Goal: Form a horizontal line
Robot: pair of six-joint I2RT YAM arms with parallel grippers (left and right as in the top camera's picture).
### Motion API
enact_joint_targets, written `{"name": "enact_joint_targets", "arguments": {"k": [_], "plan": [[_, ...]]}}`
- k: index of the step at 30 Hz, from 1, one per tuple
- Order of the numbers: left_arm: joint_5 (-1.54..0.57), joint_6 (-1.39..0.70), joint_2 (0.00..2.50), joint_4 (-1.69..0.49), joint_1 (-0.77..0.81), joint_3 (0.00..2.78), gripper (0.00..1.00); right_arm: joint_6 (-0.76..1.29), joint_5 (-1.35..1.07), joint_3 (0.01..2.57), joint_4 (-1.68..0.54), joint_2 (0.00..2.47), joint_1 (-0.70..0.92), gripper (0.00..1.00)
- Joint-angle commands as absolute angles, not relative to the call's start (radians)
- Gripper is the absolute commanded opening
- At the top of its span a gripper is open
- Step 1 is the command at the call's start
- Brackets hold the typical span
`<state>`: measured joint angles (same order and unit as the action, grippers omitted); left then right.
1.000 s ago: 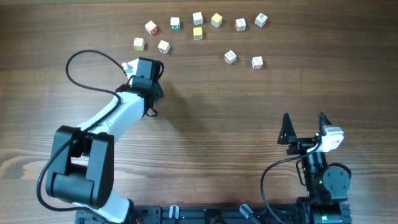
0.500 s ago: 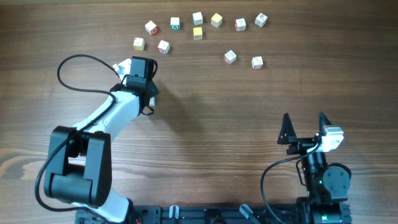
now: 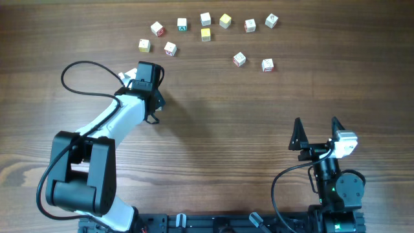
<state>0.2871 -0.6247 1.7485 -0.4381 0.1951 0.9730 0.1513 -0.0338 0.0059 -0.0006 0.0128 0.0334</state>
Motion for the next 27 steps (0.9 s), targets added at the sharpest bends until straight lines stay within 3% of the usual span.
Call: {"name": "enact_joint_targets", "arguments": {"k": [1,21,27], "plan": [[0.285,-0.637,1.747,-0.462,0.191,0.967,0.13,0.133,-0.048,0.005,0.001,0.007,0.028,1.0],[0.284,-0.637,1.747,-0.514,0.191,0.967,0.14,0.133,-0.048,0.005,0.001,0.007,0.028,1.0],[0.282,-0.635,1.747,-0.494,0.191,0.967,0.2,0.133,-0.048,0.005,0.001,0.007,0.028,1.0]]}}
